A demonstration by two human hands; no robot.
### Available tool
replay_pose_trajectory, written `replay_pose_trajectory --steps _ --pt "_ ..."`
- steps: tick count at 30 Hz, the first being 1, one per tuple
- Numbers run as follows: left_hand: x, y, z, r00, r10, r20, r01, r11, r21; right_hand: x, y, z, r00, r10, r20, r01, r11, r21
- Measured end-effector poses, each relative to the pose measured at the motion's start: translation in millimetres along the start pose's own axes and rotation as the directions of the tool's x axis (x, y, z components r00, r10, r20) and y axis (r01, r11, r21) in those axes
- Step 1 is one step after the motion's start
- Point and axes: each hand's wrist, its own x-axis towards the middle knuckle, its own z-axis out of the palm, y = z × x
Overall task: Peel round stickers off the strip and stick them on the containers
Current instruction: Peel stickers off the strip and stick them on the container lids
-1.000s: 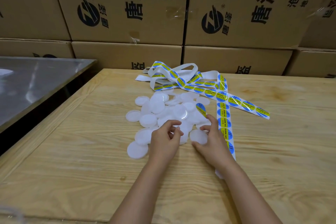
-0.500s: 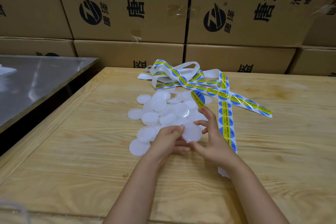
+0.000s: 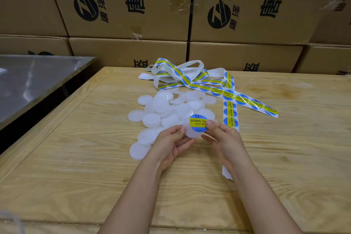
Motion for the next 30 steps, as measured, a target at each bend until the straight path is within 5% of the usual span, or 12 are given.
replay_pose_trajectory --steps 30 --pt "0.7 -2.2 -1.3 0.999 0.009 0.044 -0.011 0.998 0.065 -0.3 1.7 -0.8 0.998 -0.03 -0.062 0.014 0.97 -0.241"
